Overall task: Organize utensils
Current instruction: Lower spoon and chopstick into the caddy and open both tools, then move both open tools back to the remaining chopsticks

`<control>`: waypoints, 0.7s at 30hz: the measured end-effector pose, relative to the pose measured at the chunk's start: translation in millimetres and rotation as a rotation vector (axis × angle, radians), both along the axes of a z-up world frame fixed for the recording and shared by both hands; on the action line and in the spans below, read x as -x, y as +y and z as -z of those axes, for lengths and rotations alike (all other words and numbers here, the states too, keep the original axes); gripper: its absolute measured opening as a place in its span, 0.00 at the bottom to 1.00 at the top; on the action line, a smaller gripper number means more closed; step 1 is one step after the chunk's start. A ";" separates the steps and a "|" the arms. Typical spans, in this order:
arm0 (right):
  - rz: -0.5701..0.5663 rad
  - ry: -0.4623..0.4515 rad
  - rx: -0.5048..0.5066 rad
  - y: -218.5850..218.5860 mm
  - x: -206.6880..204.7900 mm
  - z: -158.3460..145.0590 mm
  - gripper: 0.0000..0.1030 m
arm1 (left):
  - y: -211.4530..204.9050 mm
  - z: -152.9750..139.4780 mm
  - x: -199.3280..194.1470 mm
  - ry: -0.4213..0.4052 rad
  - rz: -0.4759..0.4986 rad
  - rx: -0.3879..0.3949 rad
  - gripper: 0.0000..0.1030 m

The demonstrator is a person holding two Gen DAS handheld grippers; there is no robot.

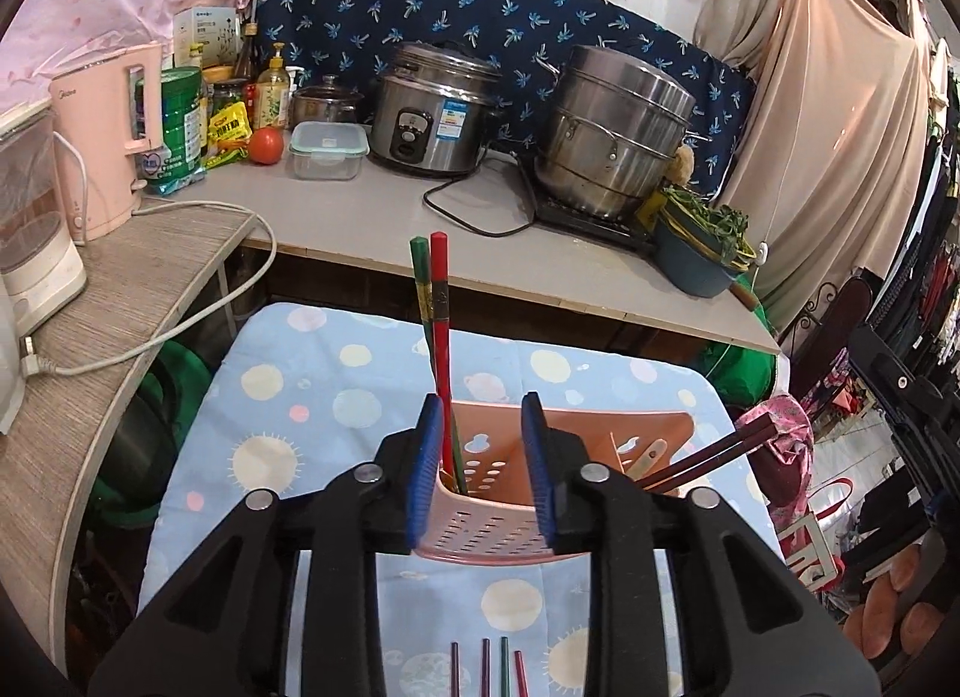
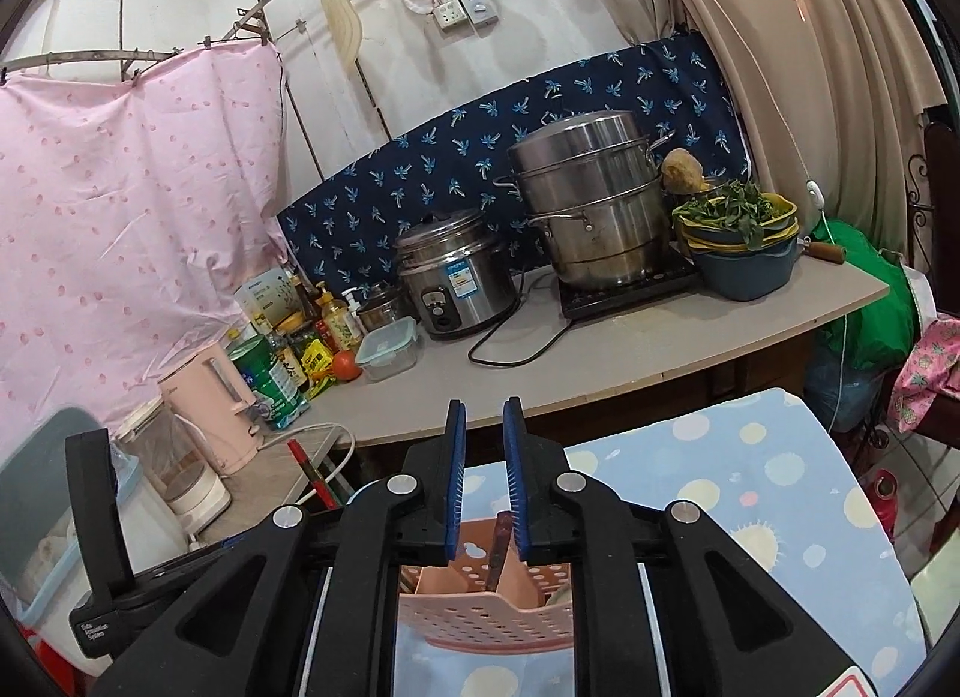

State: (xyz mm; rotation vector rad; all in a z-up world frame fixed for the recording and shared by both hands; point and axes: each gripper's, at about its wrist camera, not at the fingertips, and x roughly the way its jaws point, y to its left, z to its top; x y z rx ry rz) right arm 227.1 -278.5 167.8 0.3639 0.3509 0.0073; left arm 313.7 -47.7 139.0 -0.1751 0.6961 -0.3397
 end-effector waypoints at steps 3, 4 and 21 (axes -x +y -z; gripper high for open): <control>-0.006 -0.001 0.011 4.1 9.6 -0.6 0.15 | 0.6 -3.7 7.6 -0.013 0.002 -0.013 0.26; -0.007 0.000 0.013 5.0 12.9 -0.3 0.16 | 0.7 -4.7 9.4 -0.013 0.004 -0.014 0.27; -0.060 0.133 0.067 43.1 94.2 55.5 0.19 | 17.1 26.1 83.4 0.009 -0.043 -0.124 0.43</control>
